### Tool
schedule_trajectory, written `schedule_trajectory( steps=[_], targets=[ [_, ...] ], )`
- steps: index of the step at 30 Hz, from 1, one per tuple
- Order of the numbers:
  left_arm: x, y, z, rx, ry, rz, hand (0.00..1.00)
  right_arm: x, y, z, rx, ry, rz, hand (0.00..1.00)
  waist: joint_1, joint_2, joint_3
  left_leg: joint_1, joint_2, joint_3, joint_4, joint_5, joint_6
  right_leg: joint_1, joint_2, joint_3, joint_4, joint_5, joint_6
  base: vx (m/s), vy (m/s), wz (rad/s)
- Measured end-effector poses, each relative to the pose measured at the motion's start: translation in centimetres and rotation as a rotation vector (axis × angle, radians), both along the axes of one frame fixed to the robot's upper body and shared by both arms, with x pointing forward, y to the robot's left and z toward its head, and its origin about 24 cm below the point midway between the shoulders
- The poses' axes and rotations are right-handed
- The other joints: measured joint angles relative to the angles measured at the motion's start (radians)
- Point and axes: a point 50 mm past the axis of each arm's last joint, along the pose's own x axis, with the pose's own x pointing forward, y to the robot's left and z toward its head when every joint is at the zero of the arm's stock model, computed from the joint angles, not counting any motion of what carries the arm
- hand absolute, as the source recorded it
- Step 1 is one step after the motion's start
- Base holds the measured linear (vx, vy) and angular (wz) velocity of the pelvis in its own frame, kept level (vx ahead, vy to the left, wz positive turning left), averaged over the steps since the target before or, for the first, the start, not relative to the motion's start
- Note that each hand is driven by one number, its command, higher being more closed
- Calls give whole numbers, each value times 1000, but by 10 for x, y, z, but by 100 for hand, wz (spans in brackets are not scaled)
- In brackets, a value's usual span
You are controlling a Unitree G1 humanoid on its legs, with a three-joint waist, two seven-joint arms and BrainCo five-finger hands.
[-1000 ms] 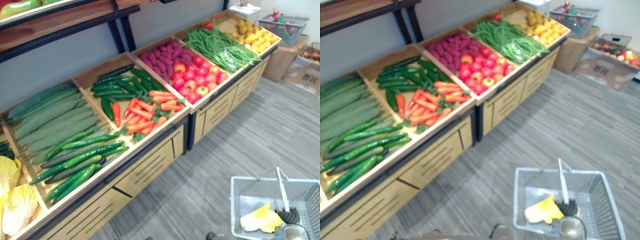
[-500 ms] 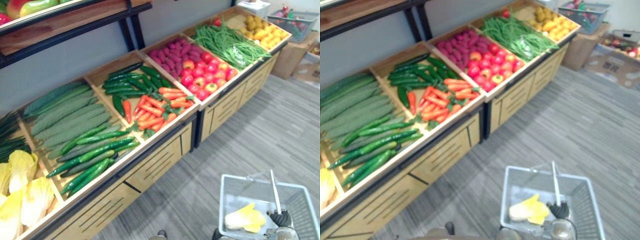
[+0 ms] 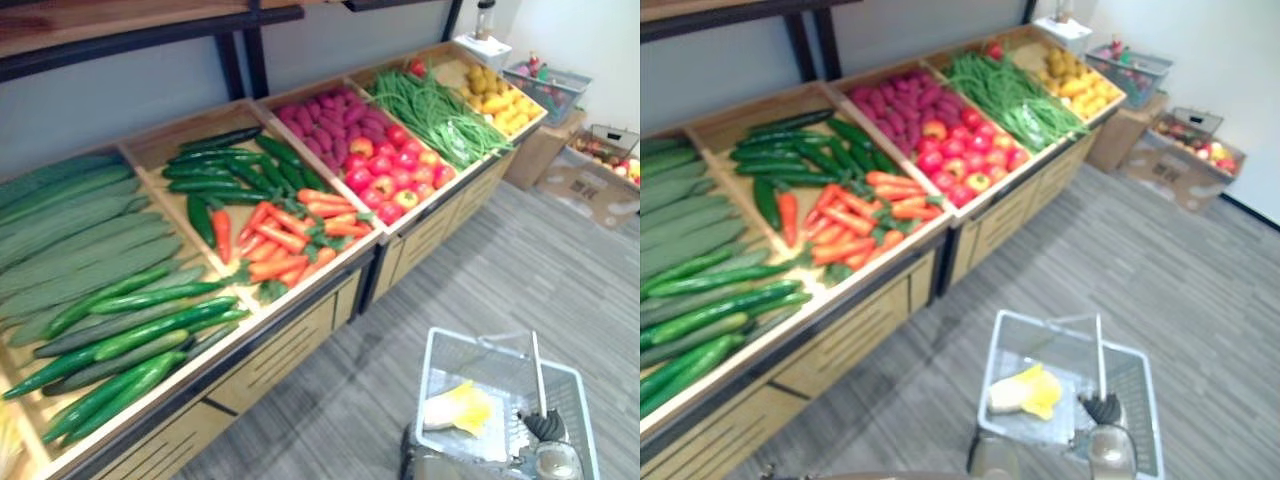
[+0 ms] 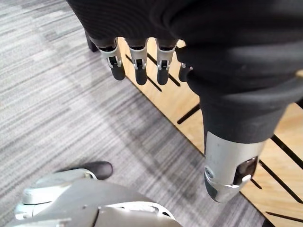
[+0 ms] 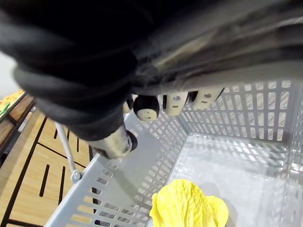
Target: Pick vegetable in the basket
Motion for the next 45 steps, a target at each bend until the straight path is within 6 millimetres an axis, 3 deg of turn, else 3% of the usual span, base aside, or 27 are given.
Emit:
schedule_trajectory(
  steps=[1, 2, 5, 8, 10, 13, 14, 15, 17, 19, 21, 22, 23, 24, 26, 29, 32, 34, 36, 37, 38, 39, 41, 42, 43, 44, 45],
  targets=[
    [3, -5, -1, -16, -5, 14, 0, 0, -2, 0, -3, 3, -5, 100, 2, 31, 4, 12, 27, 0, -2, -3, -11, 3, 30, -17, 22, -20, -8, 331, -352, -8],
    [5, -10, -3, -32, -12, 12, 0, 0, -1, 0, -2, 0, -3, 100, 1, 39, 3, 8, 42, 2, -3, 9, -19, -4, 41, -28, 41, -46, -16, 224, -238, -8],
    [4, -17, -5, -57, -8, 17, 0, 3, 0, 1, 1, -9, -5, 100, -14, 79, -8, 9, 70, -12, -10, 113, -47, -65, 49, -39, 207, -182, -48, 246, -299, 8],
    [3, -21, -6, -71, -7, 24, 0, -3, -2, -1, 3, 10, -15, 100, -22, 102, -22, -65, 103, -91, 99, 179, -41, -30, 60, -90, 206, -221, -72, 242, -264, 34],
    [3, -21, -6, -74, -9, 31, 0, -7, -1, -5, 9, 30, -20, 100, -33, 98, -21, -112, 107, -141, 177, 232, -28, 4, 62, -116, 192, -232, -85, 244, -261, 47],
    [4, -19, -5, -66, -11, 26, 0, -14, -3, -7, 10, 48, -27, 100, -35, 85, -15, -187, 111, -164, 307, 405, -29, 96, 62, -153, 115, -238, -99, 228, -177, 34],
    [4, -19, -5, -54, -11, 18, 0, -18, -6, -7, 5, 56, -37, 100, -29, 83, -13, -219, 104, -161, 385, 355, -48, 141, 62, -158, 72, -235, -104, 277, -135, 16],
    [4, -20, -5, -46, -10, 9, 0, -22, -9, -8, 1, 63, -52, 100, -20, 85, -13, -237, 89, -152, 424, 256, -51, 185, 63, -163, 38, -235, -104, 269, -111, 12],
    [7, -21, -4, -34, -20, -5, 0, -29, -12, -9, -1, 77, -75, 100, -13, 85, -13, -273, 51, -106, 378, 147, -37, 245, 63, -179, -3, -235, -104, 200, -44, 8],
    [8, -21, -3, -32, -25, -9, 0, -31, -14, -10, 1, 86, -86, 100, -12, 85, -12, -300, 26, -93, 276, 124, -27, 263, 64, -182, -13, -235, -103, 154, 46, -4],
    [8, -21, -3, -32, -27, -12, 0, -31, -14, -10, -6, 88, -93, 100, -11, 89, -10, -312, 2, -80, 117, 142, -11, 283, 63, -180, -25, -231, -95, 140, 126, -13],
    [8, -23, -4, -35, -26, -13, 0, -32, -15, -10, -12, 88, -97, 100, -10, 96, -10, -324, -9, -83, 36, 181, 11, 290, 63, -172, -26, -233, -84, 136, 215, -28],
    [7, -27, -4, -42, -23, -13, 0, -33, -16, -9, -20, 88, -99, 100, -6, 114, -7, -329, -9, -89, -2, 246, 19, 304, 70, -158, -26, -240, -50, 138, 242, -37],
    [5, -31, -5, -52, -18, -9, 0, -35, -18, -8, -28, 90, -99, 100, -3, 132, -11, -331, -6, -103, -2, 272, 21, 306, 81, -150, -26, -244, -38, 159, 305, -41],
    [7, -23, -4, -26, -20, -23, 0, -39, -3, -15, 6, 107, -78, 100, 9, 97, -27, -317, -52, -88, 16, 245, 35, 325, 39, -119, -44, -249, 1, 130, 241, -30],
    [12, -14, -1, 13, -12, -92, 0, -39, 8, -19, 30, 109, -62, 100, 11, 42, -41, -299, -118, -42, -15, 223, 72, 315, -24, -82, -66, -234, 25, 152, 198, -25],
    [16, -10, 0, 31, -1, -145, 0, -37, 9, -21, 37, 118, -63, 100, 9, 24, -33, -265, -143, -21, -21, 190, 89, 293, -57, -53, 18, -229, 31, 162, 121, -22],
    [10, -12, 0, 36, 16, -174, 0, -33, 9, -20, 38, 110, -62, 100, 11, 33, -29, -243, -137, -23, -35, 187, 90, 233, -63, -41, 160, -225, 26, 134, 68, -5],
    [4, -12, 2, 65, 28, -238, 0, -29, 11, -21, 42, 105, -62, 100, 16, 36, -26, -209, -119, -30, -33, 192, 96, 134, -64, 6, 382, -186, -16, 193, 29, 5],
    [3, -11, 3, 77, 28, -248, 0, -26, 12, -20, 43, 96, -60, 100, 15, 39, -23, -198, -110, -30, -33, 191, 100, 125, -63, 10, 407, -184, -17, 138, -89, 17],
    [1, -10, 6, 119, 25, -283, 0, -22, 15, -21, 45, 89, -43, 100, 18, 32, -20, -196, -95, -38, -33, 189, 101, 127, -53, 3, 363, -246, -23, 103, -95, 18],
    [3, -9, 7, 135, 18, -293, 0, -18, 16, -20, 45, 79, -34, 100, 19, 26, -15, -198, -90, -46, -33, 189, 100, 125, -45, 0, 326, -253, -30, 123, -186, 30],
    [10, -7, 10, 179, -3, -354, 0, -11, 18, -19, 48, 55, -22, 100, 19, 10, -6, -199, -81, -64, -31, 189, 81, 123, -13, 22, 182, -242, -25, 80, -181, 29],
    [13, -2, 13, 203, -14, -374, 0, -12, 20, -20, 54, 56, -22, 100, 18, -12, -11, -202, -94, -80, -26, 185, 68, 128, -2, 59, 97, -199, -6, 82, -194, 39],
    [17, -5, 12, 197, -25, -384, 0, -16, 16, -22, 50, 75, -32, 100, 19, -8, -15, -198, -90, -110, -32, 187, 51, 144, 12, 69, 97, -226, 21, 137, -288, 41],
    [19, -10, 12, 183, -52, -376, 0, -16, 14, -21, 43, 76, -39, 100, 24, 16, -16, -202, -60, -126, -41, 193, 36, 146, 38, 52, 85, -234, 8, 104, -195, 29],
    [18, -11, 12, 178, -57, -363, 0, -16, 13, -21, 43, 78, -40, 100, 25, 23, -17, -202, -55, -129, -44, 195, 34, 148, 43, 47, 82, -235, 7, 79, -169, 22]
  ],
)
